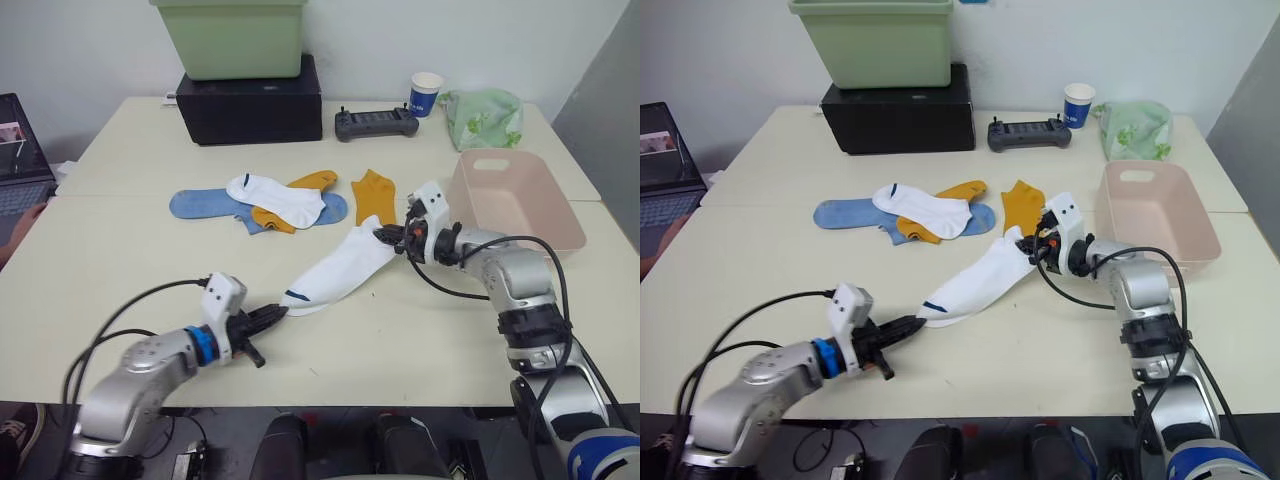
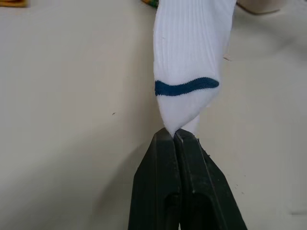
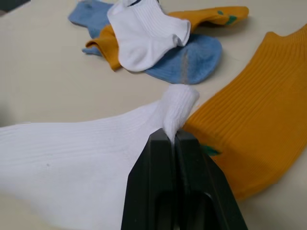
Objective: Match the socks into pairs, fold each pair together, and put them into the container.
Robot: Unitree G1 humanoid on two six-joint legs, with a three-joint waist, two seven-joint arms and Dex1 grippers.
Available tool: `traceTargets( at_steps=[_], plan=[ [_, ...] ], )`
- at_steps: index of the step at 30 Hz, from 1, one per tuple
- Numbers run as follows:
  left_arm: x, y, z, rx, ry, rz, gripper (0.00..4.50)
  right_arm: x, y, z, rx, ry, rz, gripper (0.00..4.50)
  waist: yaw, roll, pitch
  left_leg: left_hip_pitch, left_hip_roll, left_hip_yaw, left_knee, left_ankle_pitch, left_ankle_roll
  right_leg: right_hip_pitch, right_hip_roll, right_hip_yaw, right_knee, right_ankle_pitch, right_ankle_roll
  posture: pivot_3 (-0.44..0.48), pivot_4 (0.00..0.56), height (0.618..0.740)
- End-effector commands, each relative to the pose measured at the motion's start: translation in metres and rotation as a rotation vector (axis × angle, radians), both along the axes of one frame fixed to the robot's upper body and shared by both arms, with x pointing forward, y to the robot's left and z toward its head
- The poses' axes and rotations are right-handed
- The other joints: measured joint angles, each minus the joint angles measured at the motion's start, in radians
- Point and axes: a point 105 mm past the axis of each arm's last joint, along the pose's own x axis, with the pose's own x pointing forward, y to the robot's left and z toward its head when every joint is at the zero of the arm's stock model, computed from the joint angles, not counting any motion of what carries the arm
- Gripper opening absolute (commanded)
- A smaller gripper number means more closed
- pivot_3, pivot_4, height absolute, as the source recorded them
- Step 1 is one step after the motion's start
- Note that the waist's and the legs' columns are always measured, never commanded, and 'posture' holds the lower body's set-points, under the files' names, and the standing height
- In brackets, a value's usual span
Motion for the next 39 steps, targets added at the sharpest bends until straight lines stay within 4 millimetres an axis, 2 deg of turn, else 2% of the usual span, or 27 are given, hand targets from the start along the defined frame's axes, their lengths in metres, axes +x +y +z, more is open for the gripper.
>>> traceTargets(
  at_steps=[1, 4, 10, 13, 15, 18, 21, 25, 29, 36, 37, 39],
  plan=[
    [-0.002, 0.009, 0.015, 0.023, -0.011, -0.069, 0.00, -0.023, -0.002, 0.009, 0.054, 0.020, -0.029, 0.03, 0.001, 0.000, 0.000, 0.000, 0.000, 0.000, 0.000, 0.000, 0.000, 0.000, 0.000, 0.000, 0.000, 0.000, 0.000, 0.000, 0.150, 0.740],
    [0.000, 0.014, 0.017, 0.055, 0.027, -0.144, 0.00, -0.045, -0.003, -0.001, 0.069, 0.067, -0.076, 0.03, 0.001, 0.000, 0.000, 0.000, -0.001, 0.000, 0.000, 0.000, 0.000, 0.000, 0.000, 0.000, 0.000, 0.000, 0.000, 0.000, 0.150, 0.740],
    [0.008, 0.012, 0.005, 0.124, 0.095, -0.256, 0.00, -0.067, -0.008, -0.019, 0.122, 0.130, -0.215, 0.03, -0.001, 0.001, 0.000, 0.000, -0.002, 0.001, -0.002, 0.000, 0.000, -0.001, 0.002, 0.000, -0.001, 0.000, 0.000, 0.000, 0.150, 0.740],
    [0.013, 0.010, -0.001, 0.132, 0.108, -0.289, 0.00, -0.078, -0.014, -0.022, 0.134, 0.139, -0.258, 0.66, -0.001, 0.001, 0.001, 0.000, -0.001, 0.002, -0.003, 0.000, 0.000, -0.002, 0.003, 0.001, 0.000, 0.000, 0.000, 0.000, 0.150, 0.740],
    [0.016, 0.009, 0.000, 0.120, 0.099, -0.297, 0.00, -0.081, -0.016, -0.022, 0.136, 0.144, -0.268, 1.29, -0.002, 0.001, 0.001, 0.000, -0.001, 0.002, -0.004, 0.000, 0.000, -0.002, 0.003, 0.001, -0.001, 0.000, 0.000, 0.000, 0.150, 0.740],
    [0.019, 0.018, 0.003, 0.107, 0.090, -0.248, 0.62, -0.081, -0.033, -0.023, 0.071, 0.128, -0.269, 2.36, -0.003, 0.001, 0.001, 0.000, -0.001, 0.003, -0.004, 0.000, 0.000, -0.002, 0.003, 0.001, -0.001, 0.000, 0.000, 0.000, 0.150, 0.740],
    [0.018, 0.027, 0.004, 0.099, 0.084, -0.193, 1.52, -0.078, -0.038, -0.020, 0.055, 0.128, -0.215, 3.39, -0.003, 0.001, 0.001, 0.000, -0.001, 0.003, -0.004, 0.000, 0.000, -0.002, 0.003, 0.001, -0.001, 0.000, 0.000, 0.000, 0.150, 0.740],
    [0.008, 0.029, 0.001, 0.021, 0.093, -0.120, 2.78, -0.067, -0.036, -0.018, 0.073, 0.146, -0.111, 3.40, -0.011, 0.001, 0.001, 0.001, -0.001, 0.004, -0.006, 0.000, 0.000, -0.002, 0.003, 0.001, -0.001, 0.000, 0.000, 0.000, 0.150, 0.740],
    [-0.010, 0.013, -0.011, -0.066, 0.127, -0.084, 2.78, -0.049, -0.025, -0.022, 0.109, 0.187, -0.032, 3.40, -0.017, 0.000, 0.001, 0.002, -0.001, 0.004, -0.007, 0.000, 0.000, -0.002, 0.001, 0.002, -0.001, 0.000, 0.000, 0.000, 0.150, 0.740],
    [-0.011, -0.005, -0.023, -0.111, 0.118, -0.013, 2.78, -0.035, -0.016, -0.028, 0.112, 0.227, 0.046, 3.40, 0.001, 0.000, 0.001, 0.002, -0.002, 0.002, -0.007, 0.000, 0.000, 0.000, 0.001, 0.001, -0.001, 0.000, 0.000, 0.000, 0.150, 0.740],
    [-0.012, -0.007, -0.024, -0.110, 0.118, -0.012, 2.41, -0.034, -0.015, -0.028, 0.117, 0.230, 0.056, 3.04, 0.002, 0.000, 0.001, 0.002, -0.003, 0.003, -0.007, 0.000, 0.000, 0.000, 0.001, 0.002, -0.001, 0.000, 0.000, 0.000, 0.150, 0.740],
    [-0.015, -0.010, -0.024, -0.120, 0.119, -0.016, 1.94, -0.034, -0.012, -0.026, 0.126, 0.234, 0.083, 2.56, 0.001, 0.000, 0.001, 0.002, -0.003, 0.003, -0.007, 0.000, 0.000, 0.000, 0.001, 0.002, -0.001, 0.000, 0.000, 0.000, 0.150, 0.740]
  ],
)
